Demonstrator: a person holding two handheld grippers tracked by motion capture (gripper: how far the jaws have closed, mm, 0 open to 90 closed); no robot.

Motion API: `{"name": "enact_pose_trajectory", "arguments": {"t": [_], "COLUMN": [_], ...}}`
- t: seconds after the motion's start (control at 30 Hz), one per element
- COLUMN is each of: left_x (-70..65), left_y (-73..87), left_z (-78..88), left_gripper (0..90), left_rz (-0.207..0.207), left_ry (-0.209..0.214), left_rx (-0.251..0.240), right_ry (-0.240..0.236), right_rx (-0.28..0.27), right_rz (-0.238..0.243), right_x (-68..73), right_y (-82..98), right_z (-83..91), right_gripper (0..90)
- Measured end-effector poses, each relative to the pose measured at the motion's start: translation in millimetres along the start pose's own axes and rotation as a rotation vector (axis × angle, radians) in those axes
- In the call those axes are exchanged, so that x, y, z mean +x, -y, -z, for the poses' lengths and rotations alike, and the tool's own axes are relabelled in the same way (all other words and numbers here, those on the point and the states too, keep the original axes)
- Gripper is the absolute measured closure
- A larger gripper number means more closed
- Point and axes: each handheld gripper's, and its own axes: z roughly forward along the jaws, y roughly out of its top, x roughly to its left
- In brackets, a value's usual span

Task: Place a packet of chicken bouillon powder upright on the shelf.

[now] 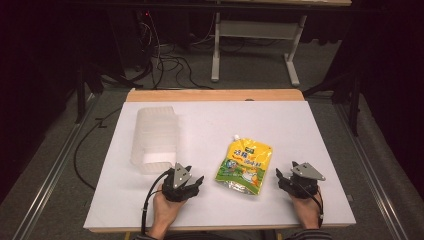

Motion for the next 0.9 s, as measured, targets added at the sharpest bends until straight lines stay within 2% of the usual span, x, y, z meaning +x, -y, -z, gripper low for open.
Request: {"name": "enact_pose_trajectory", "arguments": {"t": [0.1, 0.27, 0.37, 0.47, 0.57, 0.63, 0.67, 0.77, 0.83, 0.9], "left_x": [0.3, 3.9, 4.6, 4.0, 3.2, 1.8, 1.4, 0.7, 0.5, 1.0], "left_y": [0.0, -1.1, -1.6, -3.3, -6.8, -8.0, -9.5, -12.7, -14.2, -17.3], "left_z": [0.0, -1.2, -2.2, -3.9, -4.7, -4.1, -3.2, -2.9, -4.6, -7.5], "left_gripper": [38.3, 36.9, 38.3, 38.1, 37.1, 36.7, 37.1, 36.9, 36.2, 36.0], "left_rz": [0.002, 0.029, 0.045, 0.037, 0.039, 0.039, 0.04, 0.043, 0.087, 0.123], "left_ry": [0.005, 0.034, 0.02, 0.014, 0.034, 0.041, 0.057, 0.049, 0.018, 0.028], "left_rx": [0.0, 0.012, 0.018, 0.034, 0.037, 0.028, 0.024, 0.018, -0.008, -0.012], "right_ry": [0.002, 0.006, 0.002, 0.002, 0.003, 0.007, 0.005, 0.005, 0.002, 0.002], "right_rx": [-0.004, -0.013, -0.009, -0.009, -0.011, -0.018, -0.018, -0.019, -0.014, -0.023], "right_rz": [0.006, -0.019, -0.008, 0.008, 0.002, -0.003, -0.016, -0.013, -0.006, 0.005], "right_x": [0.1, -1.1, -0.2, 1.1, 0.7, 0.3, -1.2, -1.0, -0.1, 0.1], "right_y": [0.1, 0.4, 0.2, 0.1, 0.3, 0.6, 0.7, 0.6, 0.4, 0.6], "right_z": [0.2, 1.0, 0.6, 0.5, 1.0, 1.2, 1.7, 1.8, 1.2, 1.5], "right_gripper": [35.7, 35.8, 35.9, 35.9, 35.9, 35.8, 35.6, 35.6, 35.5, 35.5]}}
